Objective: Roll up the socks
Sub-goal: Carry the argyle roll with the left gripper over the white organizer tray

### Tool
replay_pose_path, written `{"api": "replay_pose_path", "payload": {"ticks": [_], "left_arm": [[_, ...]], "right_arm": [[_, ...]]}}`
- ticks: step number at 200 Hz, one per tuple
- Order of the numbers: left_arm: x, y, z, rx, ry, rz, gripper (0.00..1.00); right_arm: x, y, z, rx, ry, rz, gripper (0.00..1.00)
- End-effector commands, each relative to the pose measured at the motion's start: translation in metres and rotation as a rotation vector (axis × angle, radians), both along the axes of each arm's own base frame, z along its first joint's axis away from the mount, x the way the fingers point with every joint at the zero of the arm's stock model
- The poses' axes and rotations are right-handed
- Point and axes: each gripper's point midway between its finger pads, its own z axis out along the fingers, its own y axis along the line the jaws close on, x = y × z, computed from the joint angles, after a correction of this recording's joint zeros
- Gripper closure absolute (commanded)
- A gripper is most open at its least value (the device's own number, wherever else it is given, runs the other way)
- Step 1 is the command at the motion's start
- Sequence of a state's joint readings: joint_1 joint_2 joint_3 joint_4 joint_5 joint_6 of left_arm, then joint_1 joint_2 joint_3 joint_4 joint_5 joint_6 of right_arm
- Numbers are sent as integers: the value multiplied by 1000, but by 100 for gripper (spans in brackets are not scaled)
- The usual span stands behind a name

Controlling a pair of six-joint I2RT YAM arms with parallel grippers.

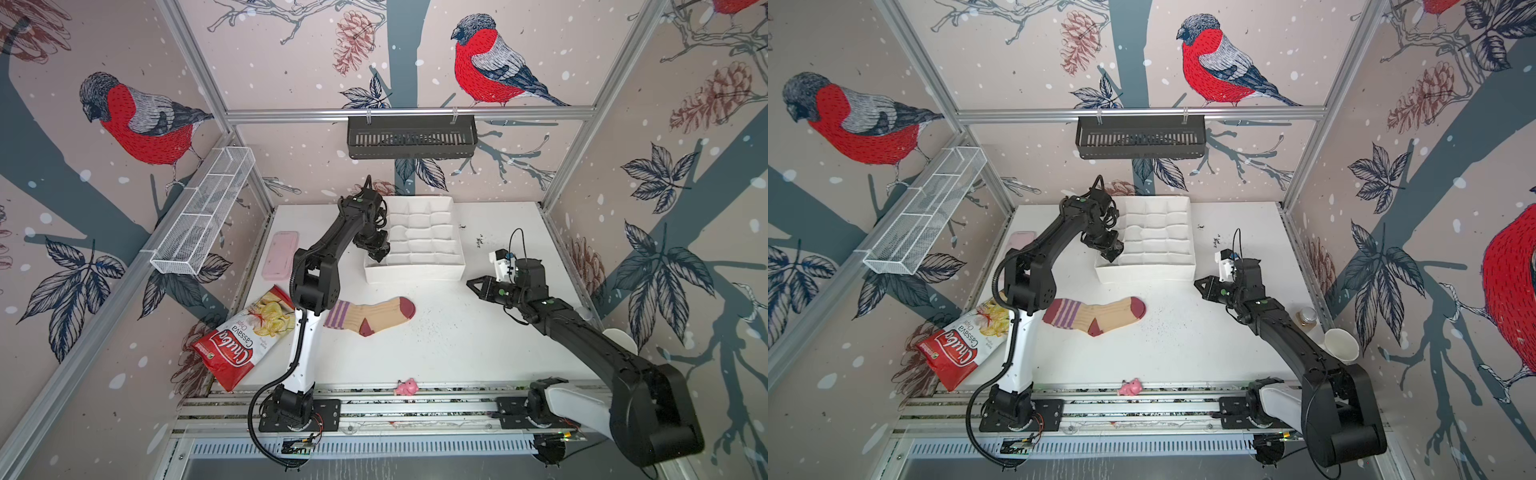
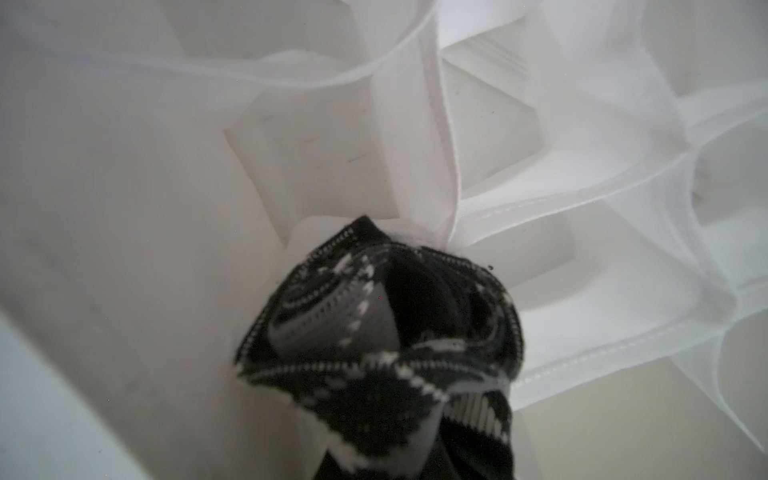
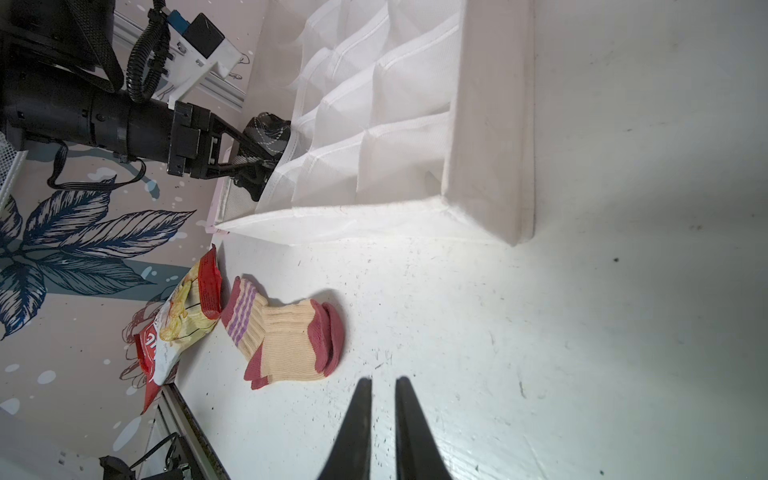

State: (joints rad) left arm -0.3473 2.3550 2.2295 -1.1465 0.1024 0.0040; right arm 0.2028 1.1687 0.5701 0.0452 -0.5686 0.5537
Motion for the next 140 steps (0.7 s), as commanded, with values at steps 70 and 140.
{"api": "replay_pose_path", "payload": {"ticks": [70, 140], "left_arm": [[-22, 36, -21, 264, 86, 53, 100], [-4, 13, -16, 201, -14, 76, 96]], "right_arm": [[4, 5, 1, 15, -13, 21, 85], [2, 4, -2, 11, -7, 19, 86]]}}
